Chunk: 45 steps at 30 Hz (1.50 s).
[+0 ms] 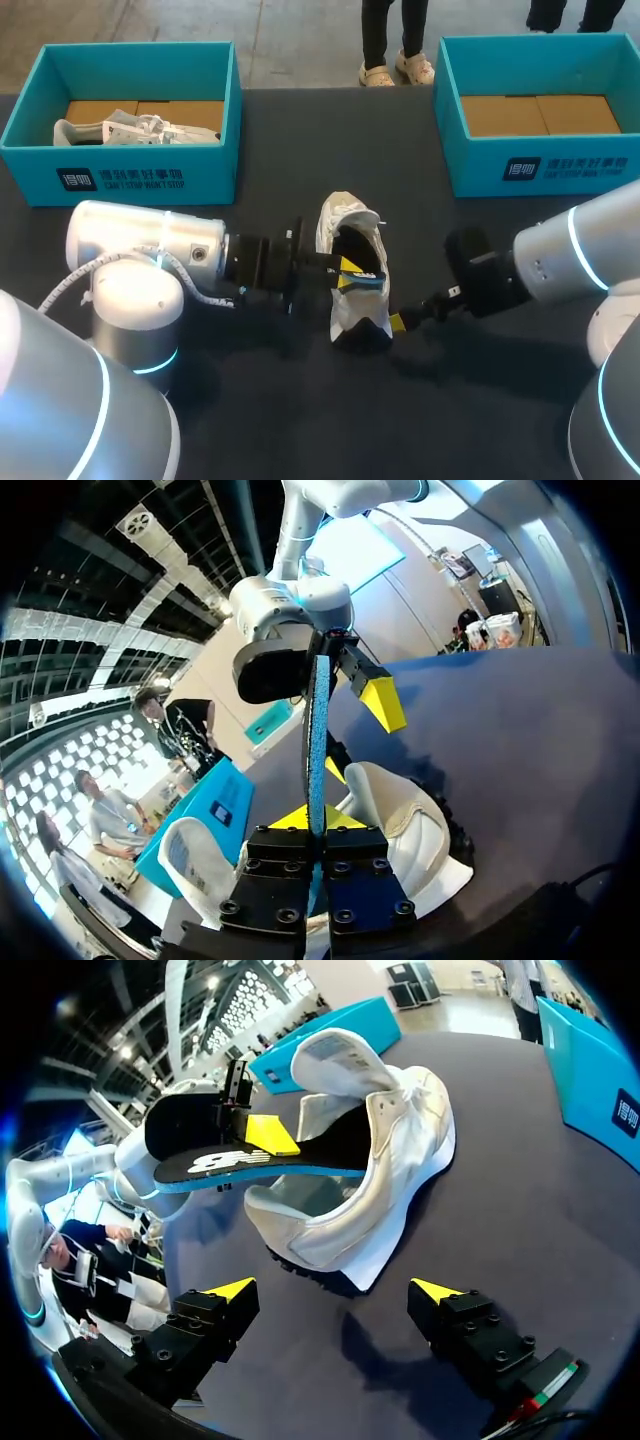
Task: Take the shoe out of the shoebox, open the shoe tongue, remove and reinsert the insole, then place the shoe into the shoebox
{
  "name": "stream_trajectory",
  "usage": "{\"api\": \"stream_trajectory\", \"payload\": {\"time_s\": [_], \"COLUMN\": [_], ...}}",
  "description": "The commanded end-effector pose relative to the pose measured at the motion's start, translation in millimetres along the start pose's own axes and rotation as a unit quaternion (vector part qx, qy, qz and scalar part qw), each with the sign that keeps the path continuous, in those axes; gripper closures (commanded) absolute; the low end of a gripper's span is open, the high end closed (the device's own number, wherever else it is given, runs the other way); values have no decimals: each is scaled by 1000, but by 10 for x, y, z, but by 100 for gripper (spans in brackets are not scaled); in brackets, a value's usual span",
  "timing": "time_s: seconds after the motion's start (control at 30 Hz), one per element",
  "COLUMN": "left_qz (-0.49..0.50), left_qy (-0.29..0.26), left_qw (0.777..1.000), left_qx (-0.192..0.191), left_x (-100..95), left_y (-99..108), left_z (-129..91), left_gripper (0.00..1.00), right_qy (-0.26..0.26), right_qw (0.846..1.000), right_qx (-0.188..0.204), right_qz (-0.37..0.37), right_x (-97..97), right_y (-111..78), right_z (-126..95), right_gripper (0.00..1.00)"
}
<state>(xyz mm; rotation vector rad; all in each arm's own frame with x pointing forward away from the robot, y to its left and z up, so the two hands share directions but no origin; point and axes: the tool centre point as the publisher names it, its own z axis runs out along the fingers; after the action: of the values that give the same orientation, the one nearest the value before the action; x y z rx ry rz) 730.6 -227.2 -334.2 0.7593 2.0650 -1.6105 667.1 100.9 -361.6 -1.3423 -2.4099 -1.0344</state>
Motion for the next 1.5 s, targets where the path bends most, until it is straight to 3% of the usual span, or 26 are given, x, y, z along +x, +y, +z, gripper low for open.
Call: {"api": "stream_trajectory", "payload": {"time_s": [0.03, 0.43, 0.47, 0.5, 0.53, 0.57, 0.9, 1.1, 1.27, 1.5], "left_qz": [-2, -10, -10, -10, -10, -10, 3, 6, 3, -3], "left_qy": [2, 2, 1, 1, -2, -4, -13, -11, -5, -1], "left_qw": [1000, 999, 999, 999, 999, 1000, 1000, 1000, 1000, 1000], "left_qx": [-7, -36, -37, -37, -34, -30, -6, 0, -1, -5], "left_x": [-8, 3, 5, 7, 8, 6, -84, -65, -14, 10], "left_y": [46, 194, 194, 185, 165, 140, -55, -104, -80, -28], "left_z": [89, 88, 85, 77, 70, 65, 1, -32, -22, 31], "left_gripper": [100, 100, 96, 71, 51, 49, 58, 70, 99, 100], "right_qy": [0, 1, 1, 0, 0, -1, -4, -5, -4, -5], "right_qw": [1000, 1000, 1000, 1000, 1000, 1000, 1000, 1000, 1000, 999], "right_qx": [-4, -6, -6, -6, -6, -6, -5, -6, -8, 4], "right_qz": [0, 2, 2, 2, 3, 3, 3, 2, -5, -32], "right_x": [4, -20, -20, -20, -20, -19, 9, 25, 7, -18], "right_y": [-43, -81, -81, -82, -83, -83, -61, -49, -41, 97], "right_z": [-11, -28, -28, -29, -31, -33, -39, -29, -38, -97], "right_gripper": [0, 0, 0, 0, 0, 0, 0, 0, 0, 0]}}
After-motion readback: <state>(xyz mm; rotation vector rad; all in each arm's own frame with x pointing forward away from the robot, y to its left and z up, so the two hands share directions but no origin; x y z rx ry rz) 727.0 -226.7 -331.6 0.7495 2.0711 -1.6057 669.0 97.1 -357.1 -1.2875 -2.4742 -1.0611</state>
